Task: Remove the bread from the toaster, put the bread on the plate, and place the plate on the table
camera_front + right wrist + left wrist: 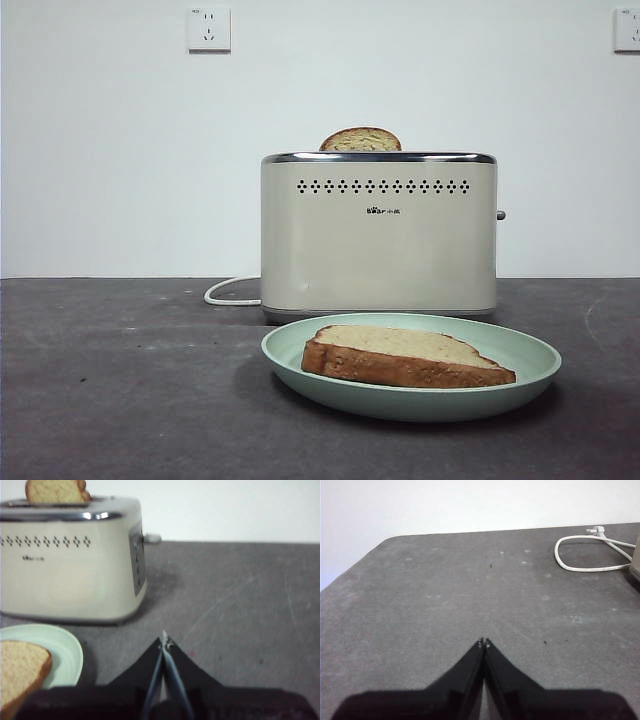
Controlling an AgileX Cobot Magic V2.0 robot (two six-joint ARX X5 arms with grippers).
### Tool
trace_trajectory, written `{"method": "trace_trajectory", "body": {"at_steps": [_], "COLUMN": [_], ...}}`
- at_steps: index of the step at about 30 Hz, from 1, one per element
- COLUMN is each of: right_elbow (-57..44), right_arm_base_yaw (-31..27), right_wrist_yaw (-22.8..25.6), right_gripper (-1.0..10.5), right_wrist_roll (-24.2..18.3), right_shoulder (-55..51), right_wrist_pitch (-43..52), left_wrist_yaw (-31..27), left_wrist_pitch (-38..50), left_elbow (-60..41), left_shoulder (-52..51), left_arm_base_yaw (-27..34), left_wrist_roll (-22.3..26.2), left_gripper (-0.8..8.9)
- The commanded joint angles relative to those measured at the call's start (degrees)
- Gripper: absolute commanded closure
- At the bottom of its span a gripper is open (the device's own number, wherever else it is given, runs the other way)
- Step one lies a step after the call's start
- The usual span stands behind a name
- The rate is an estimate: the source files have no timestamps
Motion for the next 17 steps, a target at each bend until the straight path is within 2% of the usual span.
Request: {"method": "trace_trajectory", "body": {"at_steps": [1,17], "right_elbow": [-2.45,-2.8], "right_arm_base_yaw": [0.09,0.13], "right_wrist_yaw": [0.09,0.17], "right_gripper": [9.5,9.5], "right_wrist_roll": [2.36,3.19], "right_shoulder": [-0.22,-0.2], "right_wrist_pitch": [0.22,0.98], "left_wrist_yaw": [0.0,0.0], "left_wrist_pitch": [0.35,0.35], "left_elbow": [-0.66,-0.66], "left_shoulder": [-0.11,-0.11], "left_arm_base_yaw": [0.2,0.17], "left_wrist_roll": [-0.55,-0.55], "left_gripper": [8.17,8.17]}}
